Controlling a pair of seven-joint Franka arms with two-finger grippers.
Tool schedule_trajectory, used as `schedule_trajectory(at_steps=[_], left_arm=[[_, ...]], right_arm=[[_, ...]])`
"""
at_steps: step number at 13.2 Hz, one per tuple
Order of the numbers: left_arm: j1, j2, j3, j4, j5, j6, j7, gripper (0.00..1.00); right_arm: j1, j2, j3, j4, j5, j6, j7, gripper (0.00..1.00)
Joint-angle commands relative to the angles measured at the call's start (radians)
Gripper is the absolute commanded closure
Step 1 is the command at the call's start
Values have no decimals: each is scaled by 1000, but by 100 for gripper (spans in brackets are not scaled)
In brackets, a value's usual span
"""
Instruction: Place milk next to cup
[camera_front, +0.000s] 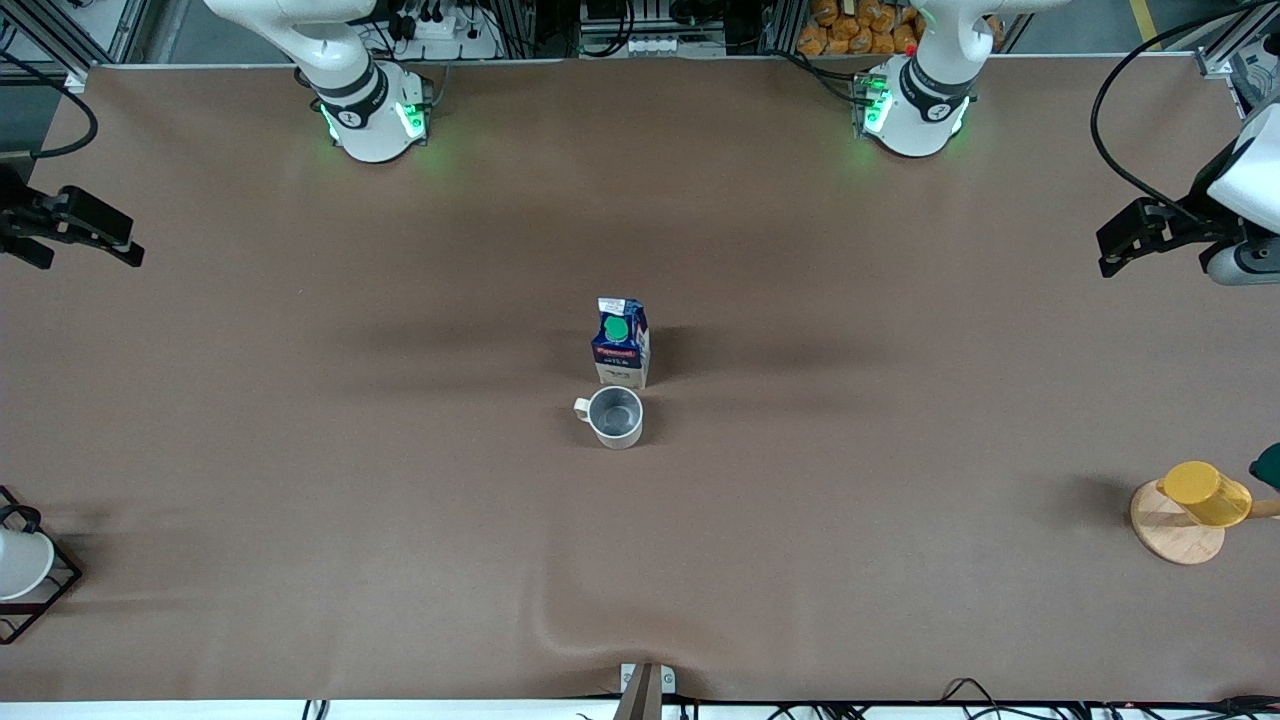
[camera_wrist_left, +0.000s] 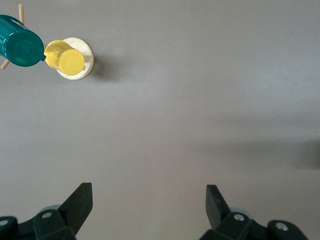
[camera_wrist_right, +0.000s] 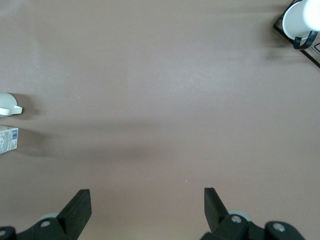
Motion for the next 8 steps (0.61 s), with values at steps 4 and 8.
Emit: schedule_trajectory(at_steps=[4, 8], left_arm=[[-4, -18, 7, -12, -13, 1, 5, 0], [-4, -20, 8, -12, -62, -5, 3, 0]], right_arm=[[-17, -9, 16, 7, 1, -15, 13, 0], [-17, -9, 16, 7, 1, -15, 13, 0]])
